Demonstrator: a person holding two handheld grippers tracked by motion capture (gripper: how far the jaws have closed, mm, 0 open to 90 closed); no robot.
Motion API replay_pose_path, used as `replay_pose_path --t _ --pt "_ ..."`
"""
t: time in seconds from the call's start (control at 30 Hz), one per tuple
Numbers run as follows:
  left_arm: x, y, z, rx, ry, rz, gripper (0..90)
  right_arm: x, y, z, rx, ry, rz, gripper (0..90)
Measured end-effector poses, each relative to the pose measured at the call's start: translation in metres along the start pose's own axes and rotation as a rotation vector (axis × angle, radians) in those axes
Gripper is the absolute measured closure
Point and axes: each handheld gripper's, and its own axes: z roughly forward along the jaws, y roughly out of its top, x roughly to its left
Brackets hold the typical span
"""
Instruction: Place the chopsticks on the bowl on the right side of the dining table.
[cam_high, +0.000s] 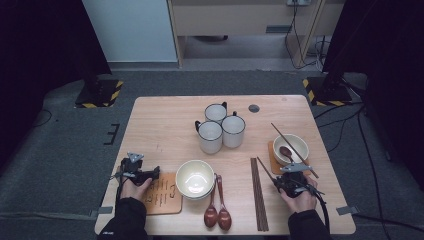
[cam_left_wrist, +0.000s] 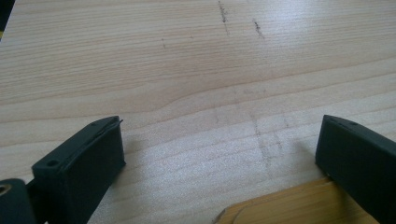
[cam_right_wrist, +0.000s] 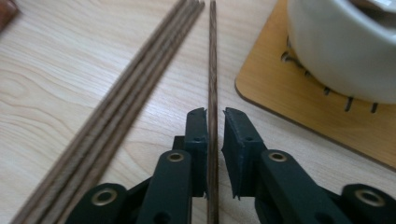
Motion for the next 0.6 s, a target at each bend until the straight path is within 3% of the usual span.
replay_pose_path --t 0.17,0.27,0.5,0.6 --pt "0.000 0.000 0.000 0.000 0.000 0.000 0.0 0.000 -0.005 -0.011 -0.059 0.014 0.003 70.7" --pt "0.000 0.000 0.000 0.000 0.000 0.000 0.1 -0.001 -0.008 -0.014 -0.074 0.009 -0.005 65.8" --pt "0.000 0.000 0.000 0.000 0.001 -0.001 0.1 -0.004 -0.017 -0.020 -0.124 0.026 0.035 53.0" --pt "0.000 0.000 0.000 0.000 0.002 -0.002 0.1 -0.005 -0.020 -0.020 -0.118 0.029 0.034 46.8"
